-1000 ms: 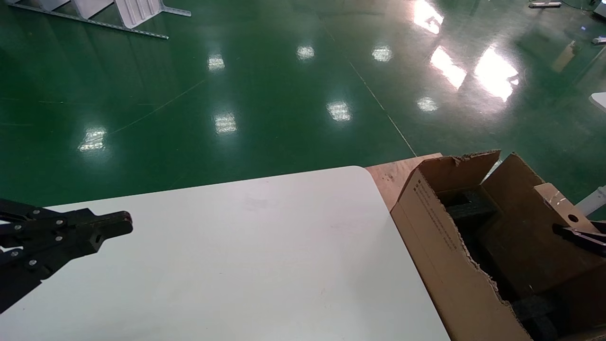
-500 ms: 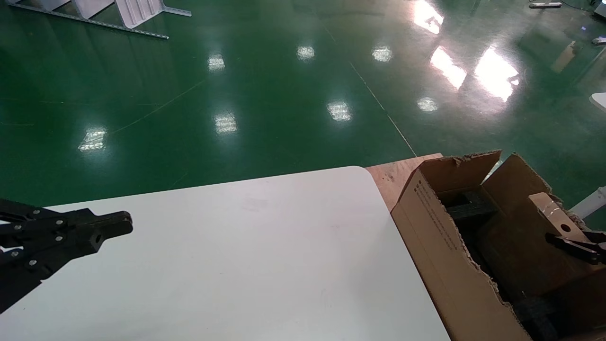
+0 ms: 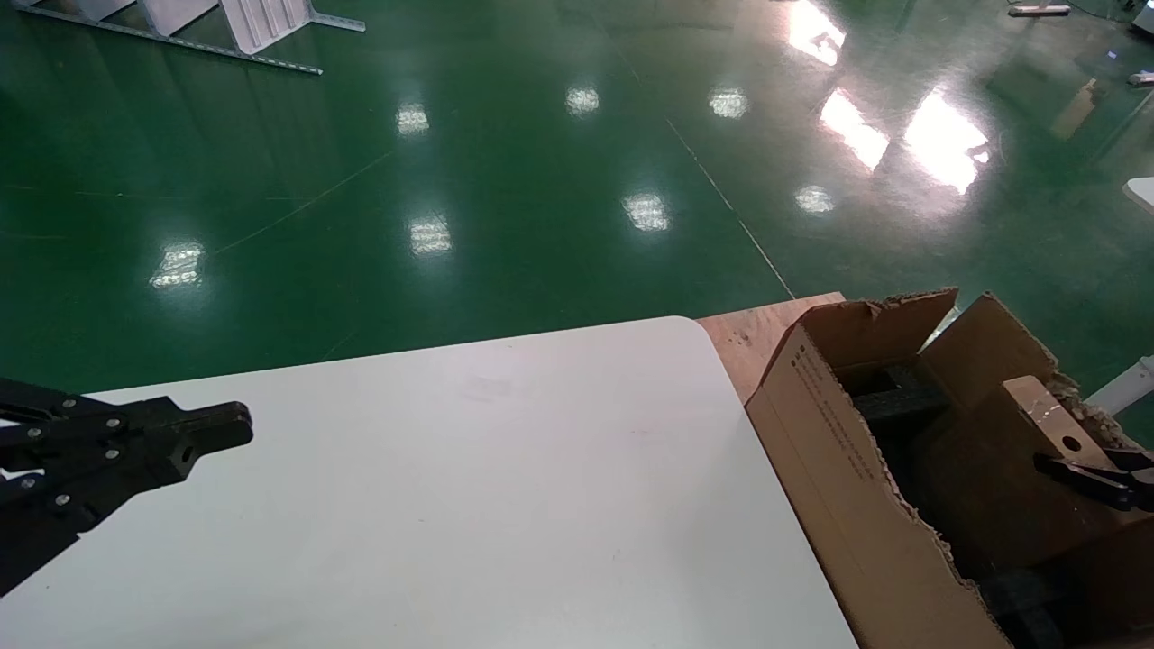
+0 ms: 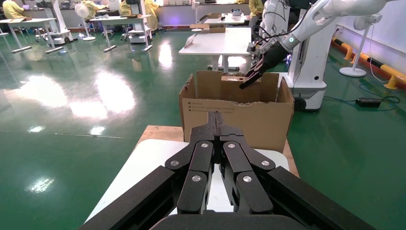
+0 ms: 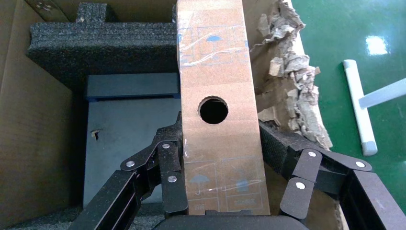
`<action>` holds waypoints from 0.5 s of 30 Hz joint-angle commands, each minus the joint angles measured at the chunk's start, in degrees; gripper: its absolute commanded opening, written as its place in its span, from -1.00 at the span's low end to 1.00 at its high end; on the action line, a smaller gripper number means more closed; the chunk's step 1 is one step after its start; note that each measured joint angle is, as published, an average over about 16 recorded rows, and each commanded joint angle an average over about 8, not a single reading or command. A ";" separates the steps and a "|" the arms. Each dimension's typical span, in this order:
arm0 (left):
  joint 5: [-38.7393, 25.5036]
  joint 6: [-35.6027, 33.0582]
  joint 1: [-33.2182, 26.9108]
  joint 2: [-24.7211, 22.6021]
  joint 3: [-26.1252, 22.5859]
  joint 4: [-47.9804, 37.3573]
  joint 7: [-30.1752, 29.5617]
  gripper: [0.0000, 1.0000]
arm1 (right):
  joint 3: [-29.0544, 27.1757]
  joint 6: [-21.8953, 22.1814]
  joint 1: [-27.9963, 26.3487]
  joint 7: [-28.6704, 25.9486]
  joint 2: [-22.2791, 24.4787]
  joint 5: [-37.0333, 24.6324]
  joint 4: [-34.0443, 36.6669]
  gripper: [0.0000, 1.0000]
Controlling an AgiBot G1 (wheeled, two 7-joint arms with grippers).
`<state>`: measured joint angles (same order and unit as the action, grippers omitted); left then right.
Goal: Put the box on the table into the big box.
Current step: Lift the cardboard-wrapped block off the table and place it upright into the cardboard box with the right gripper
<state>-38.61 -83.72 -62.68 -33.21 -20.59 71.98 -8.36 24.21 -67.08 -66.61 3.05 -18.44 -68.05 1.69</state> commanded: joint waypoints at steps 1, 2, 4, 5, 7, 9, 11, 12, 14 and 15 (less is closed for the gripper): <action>0.00 0.00 0.00 0.00 0.00 0.00 0.00 1.00 | 0.11 0.07 -0.02 -0.32 0.00 -0.15 -0.10 0.78; 0.00 0.00 0.00 0.00 0.00 0.00 0.00 1.00 | 0.14 0.10 -0.02 -0.39 0.00 -0.18 -0.13 0.95; 0.00 0.01 0.01 0.00 0.00 -0.01 0.00 1.00 | 0.17 0.16 -0.02 -0.48 -0.01 -0.23 -0.15 1.00; 0.00 0.01 0.01 0.00 0.00 -0.01 0.00 1.00 | 0.18 0.19 -0.02 -0.52 -0.02 -0.25 -0.16 1.00; 0.00 0.01 0.01 0.01 0.00 -0.01 0.00 1.00 | 0.22 0.23 -0.03 -0.55 -0.01 -0.32 -0.18 1.00; 0.00 0.01 0.01 0.01 0.00 -0.01 0.00 1.00 | 0.23 0.26 -0.03 -0.52 0.00 -0.37 -0.18 1.00; 0.00 0.01 0.01 0.01 0.00 -0.01 0.00 1.00 | 0.28 0.26 0.00 -0.50 0.00 -0.47 -0.16 1.00; 0.00 0.01 0.01 0.01 0.00 -0.01 0.00 1.00 | 0.31 0.27 0.03 -0.49 0.01 -0.57 -0.14 1.00; 0.00 0.01 0.01 0.01 0.00 -0.01 0.00 1.00 | 0.36 0.26 0.09 -0.47 0.02 -0.73 -0.09 1.00; 0.00 0.02 0.01 0.01 0.00 -0.01 0.00 1.00 | 0.38 0.26 0.12 -0.47 0.03 -0.79 -0.07 1.00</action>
<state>-38.61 -83.70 -62.67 -33.20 -20.59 71.97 -8.36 24.56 -66.84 -66.52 2.58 -18.41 -68.75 1.60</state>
